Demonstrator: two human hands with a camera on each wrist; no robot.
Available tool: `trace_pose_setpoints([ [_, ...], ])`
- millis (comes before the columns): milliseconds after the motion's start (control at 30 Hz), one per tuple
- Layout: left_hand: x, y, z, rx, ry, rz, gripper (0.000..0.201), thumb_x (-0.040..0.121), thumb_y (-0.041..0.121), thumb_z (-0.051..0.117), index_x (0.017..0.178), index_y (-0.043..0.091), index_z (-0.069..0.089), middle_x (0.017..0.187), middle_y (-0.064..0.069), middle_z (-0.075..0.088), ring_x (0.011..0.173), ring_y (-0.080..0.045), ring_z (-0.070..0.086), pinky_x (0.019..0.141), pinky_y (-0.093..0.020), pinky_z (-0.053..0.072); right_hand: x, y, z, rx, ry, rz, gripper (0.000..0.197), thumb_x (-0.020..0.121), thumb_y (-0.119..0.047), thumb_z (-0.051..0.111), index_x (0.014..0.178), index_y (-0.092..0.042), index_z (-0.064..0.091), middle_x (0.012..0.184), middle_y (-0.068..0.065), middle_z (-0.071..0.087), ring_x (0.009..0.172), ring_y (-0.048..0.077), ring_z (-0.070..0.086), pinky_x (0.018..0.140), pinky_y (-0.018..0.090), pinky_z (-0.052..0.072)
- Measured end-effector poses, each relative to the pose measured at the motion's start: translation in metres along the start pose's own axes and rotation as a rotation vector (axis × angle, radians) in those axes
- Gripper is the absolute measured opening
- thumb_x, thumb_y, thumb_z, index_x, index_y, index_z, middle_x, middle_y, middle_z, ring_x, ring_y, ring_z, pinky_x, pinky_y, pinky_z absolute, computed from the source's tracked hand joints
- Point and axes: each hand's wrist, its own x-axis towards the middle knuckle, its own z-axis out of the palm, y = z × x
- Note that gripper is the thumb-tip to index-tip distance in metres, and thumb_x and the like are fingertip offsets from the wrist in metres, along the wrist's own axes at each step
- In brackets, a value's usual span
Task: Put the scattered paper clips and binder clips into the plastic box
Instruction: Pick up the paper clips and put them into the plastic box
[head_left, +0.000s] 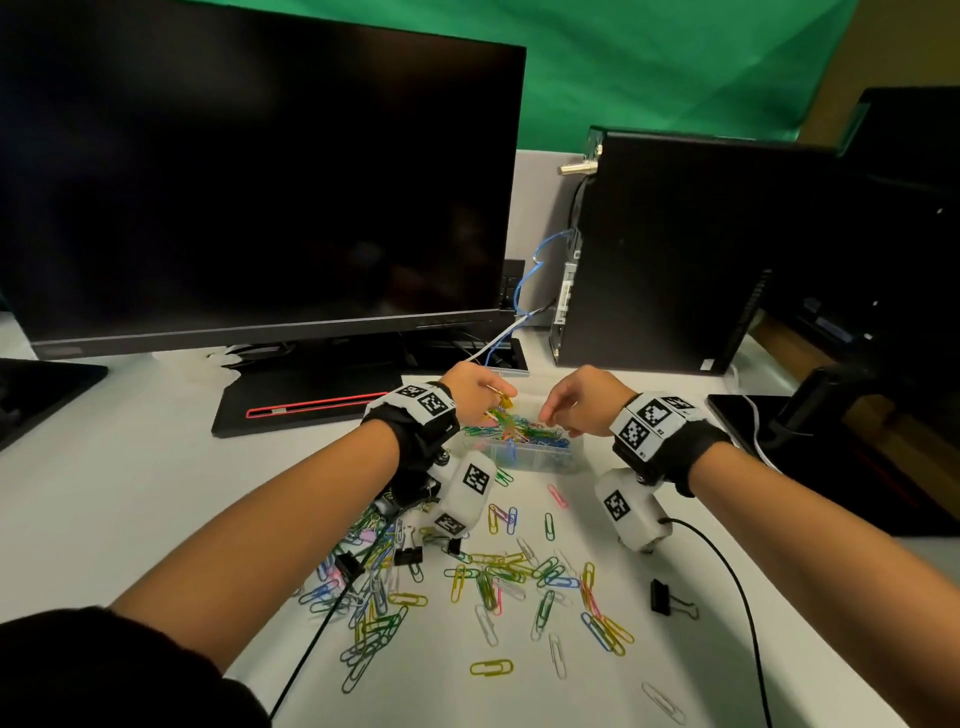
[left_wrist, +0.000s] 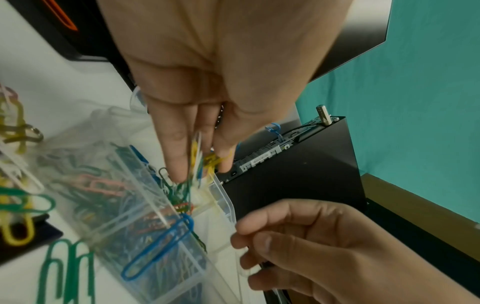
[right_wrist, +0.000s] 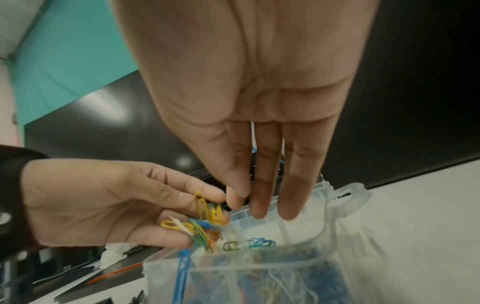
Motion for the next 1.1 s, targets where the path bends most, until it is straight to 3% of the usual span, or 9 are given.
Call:
trace_pose_setpoints([
  [100,-0.004,0.001,-0.002,-0.035,-0.063,-0.085,0.02,0.095,0.0,0.043,0.109,-0.001,0.058,0.084,-0.006,0.054,0.068,-0.017,0.054,0.065,-0.022,0.055,-0.006,-0.003,-0.002,-0.036,-0.013,-0.054,0.013,0.083,-0.009,0.063,0.079,-0.018,0.072,0.066,-0.008,0.062,0.047,0.002,0.056,0.058,0.017,0.048],
  [200,-0.005,-0.002,-0.008,0.038,-0.05,-0.078,0.029,0.098,0.003,0.039,0.117,0.002,0.061,0.102,-0.008,0.053,0.084,-0.02,0.057,0.085,-0.032,0.054,-0.011,-0.009,0.002,-0.032,-0.048,-0.104,0.012,0.082,-0.01,0.064,0.079,-0.019,0.071,0.07,-0.007,0.065,0.04,-0.003,0.054,0.065,0.019,0.051],
  [267,-0.008,-0.006,-0.016,0.105,-0.026,-0.011,0.03,0.097,0.002,0.039,0.115,0.003,0.063,0.107,-0.007,0.056,0.093,-0.02,0.058,0.087,-0.033,0.054,-0.016,-0.013,0.007,-0.043,-0.104,-0.142,0.011,0.082,-0.01,0.064,0.082,-0.017,0.073,0.076,-0.002,0.069,0.049,0.002,0.057,0.068,0.02,0.052],
  [400,-0.023,-0.011,-0.035,0.346,-0.149,0.106,0.023,0.094,0.005,0.049,0.107,-0.002,0.066,0.088,0.004,0.065,0.072,-0.011,0.06,0.067,-0.02,0.055,-0.03,-0.022,0.025,-0.185,-0.221,-0.25,0.022,0.084,-0.012,0.061,0.102,-0.018,0.072,0.101,0.003,0.072,0.077,0.01,0.061,0.078,0.017,0.045],
  [500,-0.037,-0.02,-0.045,0.703,-0.191,0.18,0.019,0.09,0.015,0.057,0.102,0.01,0.071,0.098,-0.001,0.07,0.087,-0.017,0.066,0.083,-0.031,0.054,-0.036,-0.026,0.041,-0.346,-0.282,-0.316,0.039,0.088,-0.009,0.053,0.125,-0.02,0.059,0.127,0.002,0.06,0.106,0.018,0.058,0.091,0.021,0.038],
  [600,-0.054,-0.028,-0.047,0.897,-0.243,0.201,0.023,0.091,0.016,0.056,0.108,0.016,0.07,0.111,-0.002,0.07,0.091,-0.011,0.061,0.084,-0.021,0.046,-0.044,-0.025,0.053,-0.429,-0.363,-0.35,0.046,0.088,-0.007,0.048,0.133,-0.019,0.051,0.139,0.003,0.051,0.123,0.019,0.049,0.105,0.029,0.036],
  [667,-0.064,-0.033,-0.045,0.959,-0.272,0.202,0.027,0.091,0.015,0.053,0.114,0.017,0.068,0.117,-0.002,0.068,0.093,-0.009,0.059,0.081,-0.016,0.042,-0.052,-0.022,0.058,-0.45,-0.389,-0.395,0.045,0.087,-0.004,0.047,0.129,-0.015,0.055,0.136,0.006,0.051,0.125,0.02,0.046,0.109,0.033,0.035],
  [933,-0.103,-0.057,-0.025,1.112,-0.445,0.3,0.043,0.092,0.019,0.05,0.135,0.021,0.05,0.14,-0.001,0.047,0.13,-0.017,0.042,0.109,-0.026,0.03,-0.082,-0.011,0.056,-0.407,-0.442,-0.482,0.039,0.089,-0.011,0.049,0.125,-0.023,0.059,0.124,0.005,0.056,0.115,0.02,0.052,0.102,0.033,0.041],
  [1100,-0.112,-0.058,-0.023,1.164,-0.437,0.311,0.042,0.093,0.022,0.05,0.135,0.023,0.05,0.143,0.0,0.041,0.133,-0.017,0.037,0.11,-0.025,0.026,-0.061,-0.014,0.055,-0.453,-0.321,-0.392,0.048,0.091,-0.013,0.048,0.139,-0.015,0.043,0.145,0.005,0.039,0.134,0.02,0.037,0.114,0.03,0.028],
])
